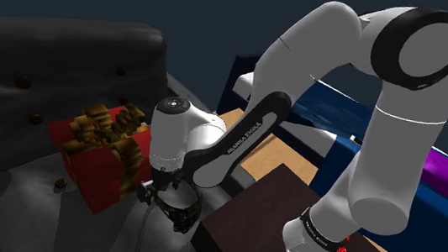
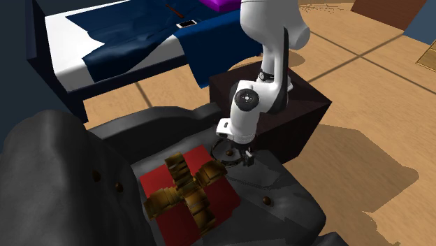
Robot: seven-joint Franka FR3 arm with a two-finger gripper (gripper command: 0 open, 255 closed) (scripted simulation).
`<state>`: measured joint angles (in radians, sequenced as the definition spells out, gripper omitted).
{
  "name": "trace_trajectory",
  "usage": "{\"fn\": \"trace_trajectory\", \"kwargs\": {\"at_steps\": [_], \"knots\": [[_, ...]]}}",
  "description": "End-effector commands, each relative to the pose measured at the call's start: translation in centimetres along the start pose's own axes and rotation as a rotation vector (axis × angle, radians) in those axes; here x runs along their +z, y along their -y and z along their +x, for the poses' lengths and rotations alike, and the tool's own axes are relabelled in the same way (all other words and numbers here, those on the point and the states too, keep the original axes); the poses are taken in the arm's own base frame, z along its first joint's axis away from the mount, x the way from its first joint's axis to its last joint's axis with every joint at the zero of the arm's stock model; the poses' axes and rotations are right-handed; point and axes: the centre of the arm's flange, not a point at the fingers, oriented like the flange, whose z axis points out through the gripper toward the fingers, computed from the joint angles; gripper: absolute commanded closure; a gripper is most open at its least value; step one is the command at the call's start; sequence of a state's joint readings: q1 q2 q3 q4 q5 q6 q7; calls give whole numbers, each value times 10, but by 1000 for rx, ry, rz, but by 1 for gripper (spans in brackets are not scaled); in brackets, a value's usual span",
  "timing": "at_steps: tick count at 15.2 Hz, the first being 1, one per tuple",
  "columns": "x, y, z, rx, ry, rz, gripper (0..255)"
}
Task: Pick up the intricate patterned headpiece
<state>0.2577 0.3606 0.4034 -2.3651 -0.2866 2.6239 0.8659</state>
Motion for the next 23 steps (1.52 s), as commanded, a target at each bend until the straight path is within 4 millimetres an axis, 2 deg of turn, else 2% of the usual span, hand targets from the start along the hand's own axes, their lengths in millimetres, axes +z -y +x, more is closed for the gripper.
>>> {"fn": "trace_trajectory", "kwargs": {"at_steps": [1,6,8,9,18,23], "knots": [[12,6,1,0,0,0,0],[39,7,2,0,0,0,0],[42,7,2,0,0,0,0],[41,7,3,0,0,0,255],[42,7,2,0,0,0,255],[15,6,1,0,0,0,255]]}}
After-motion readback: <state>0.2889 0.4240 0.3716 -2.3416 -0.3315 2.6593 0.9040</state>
